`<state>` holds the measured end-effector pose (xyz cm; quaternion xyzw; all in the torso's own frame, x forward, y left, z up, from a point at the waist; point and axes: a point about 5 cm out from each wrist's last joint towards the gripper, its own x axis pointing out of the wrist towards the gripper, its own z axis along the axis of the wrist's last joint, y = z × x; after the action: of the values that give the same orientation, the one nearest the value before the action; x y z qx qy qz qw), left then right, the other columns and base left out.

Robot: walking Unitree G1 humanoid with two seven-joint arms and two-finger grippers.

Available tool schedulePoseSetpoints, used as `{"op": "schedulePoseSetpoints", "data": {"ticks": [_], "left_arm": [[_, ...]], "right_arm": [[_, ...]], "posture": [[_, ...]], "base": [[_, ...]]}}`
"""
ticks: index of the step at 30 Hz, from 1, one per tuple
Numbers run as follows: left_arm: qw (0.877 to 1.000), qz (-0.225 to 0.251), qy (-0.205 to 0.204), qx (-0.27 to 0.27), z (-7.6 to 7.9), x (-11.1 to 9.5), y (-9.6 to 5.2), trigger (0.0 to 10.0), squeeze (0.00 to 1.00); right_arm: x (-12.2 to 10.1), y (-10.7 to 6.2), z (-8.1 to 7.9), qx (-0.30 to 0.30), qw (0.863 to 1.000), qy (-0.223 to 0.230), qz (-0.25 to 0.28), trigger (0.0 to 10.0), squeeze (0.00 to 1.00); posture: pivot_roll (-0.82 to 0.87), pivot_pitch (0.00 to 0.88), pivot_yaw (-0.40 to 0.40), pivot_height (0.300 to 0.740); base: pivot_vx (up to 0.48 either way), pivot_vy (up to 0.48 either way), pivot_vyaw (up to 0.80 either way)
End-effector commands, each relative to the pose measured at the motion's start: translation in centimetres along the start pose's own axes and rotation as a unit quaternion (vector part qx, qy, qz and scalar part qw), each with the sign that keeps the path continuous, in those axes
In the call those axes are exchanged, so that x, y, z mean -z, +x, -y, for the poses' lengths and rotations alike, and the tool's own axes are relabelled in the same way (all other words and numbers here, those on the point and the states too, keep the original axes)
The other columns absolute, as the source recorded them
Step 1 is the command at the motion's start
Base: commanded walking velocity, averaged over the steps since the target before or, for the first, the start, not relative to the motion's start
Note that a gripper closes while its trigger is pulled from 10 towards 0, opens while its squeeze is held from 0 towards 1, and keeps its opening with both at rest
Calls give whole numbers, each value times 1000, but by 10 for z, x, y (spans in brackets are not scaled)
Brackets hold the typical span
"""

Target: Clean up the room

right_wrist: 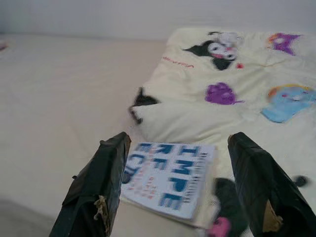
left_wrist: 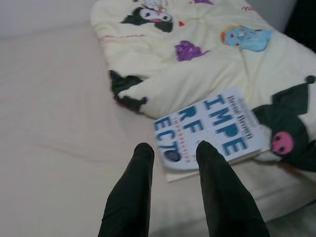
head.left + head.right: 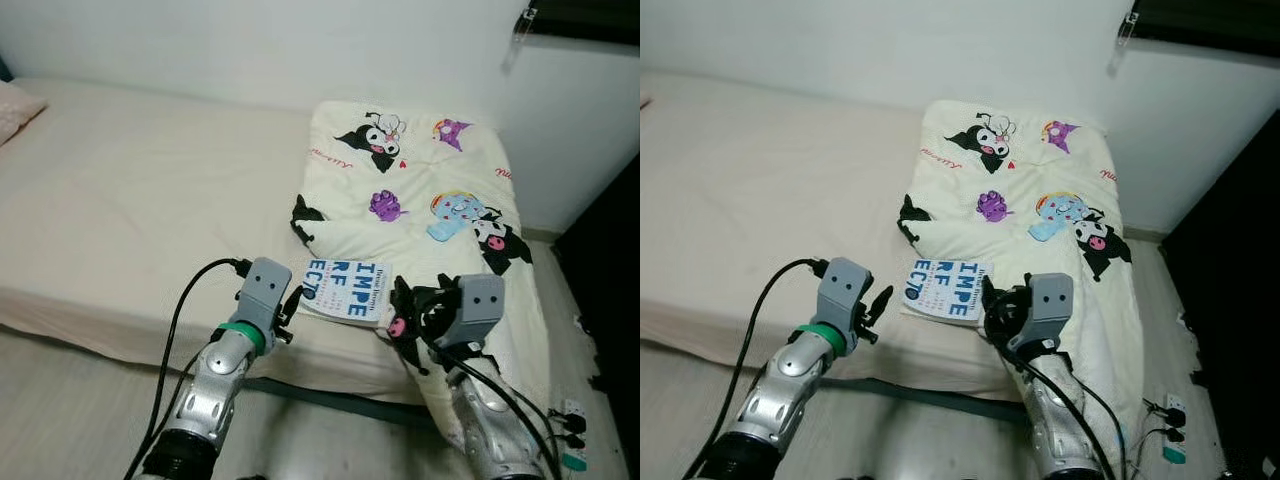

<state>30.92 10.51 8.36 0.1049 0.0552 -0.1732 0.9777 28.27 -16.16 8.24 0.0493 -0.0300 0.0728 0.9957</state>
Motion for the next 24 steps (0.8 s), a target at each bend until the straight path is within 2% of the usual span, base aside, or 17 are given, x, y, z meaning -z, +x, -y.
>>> {"op": "schedulePoseSetpoints", "data": {"ticks": [1,13,19,21,22,24], "left_arm": [[1000,-12,-3,1,1,7,-2,10000,0],[1000,-16,-3,6,3,10,-4,10000,0],[1000,-26,3,3,2,17,-6,10000,0],[998,-42,49,5,0,33,-12,10000,0],[998,-42,49,5,0,33,-12,10000,0],[992,-59,114,15,-3,49,-19,10000,0]], "right_arm": [[5,-3,0,0,1000,3,-12,10000,0],[9,-4,0,-2,1000,2,-18,10000,0],[14,-4,-2,-6,999,8,-31,10000,0],[22,-5,-2,3,999,27,-43,10000,0],[22,-5,-2,3,999,27,-43,10000,0],[26,-4,1,30,997,46,-51,10000,0]], "posture": [[-12,16,26,740],[-12,17,26,740],[-11,21,27,740],[-12,26,29,740],[-12,26,29,740],[-11,30,27,735]], "base": [[0,0,0],[0,0,0],[0,0,0],[0,0,0],[0,0,0],[0,0,0]]}}
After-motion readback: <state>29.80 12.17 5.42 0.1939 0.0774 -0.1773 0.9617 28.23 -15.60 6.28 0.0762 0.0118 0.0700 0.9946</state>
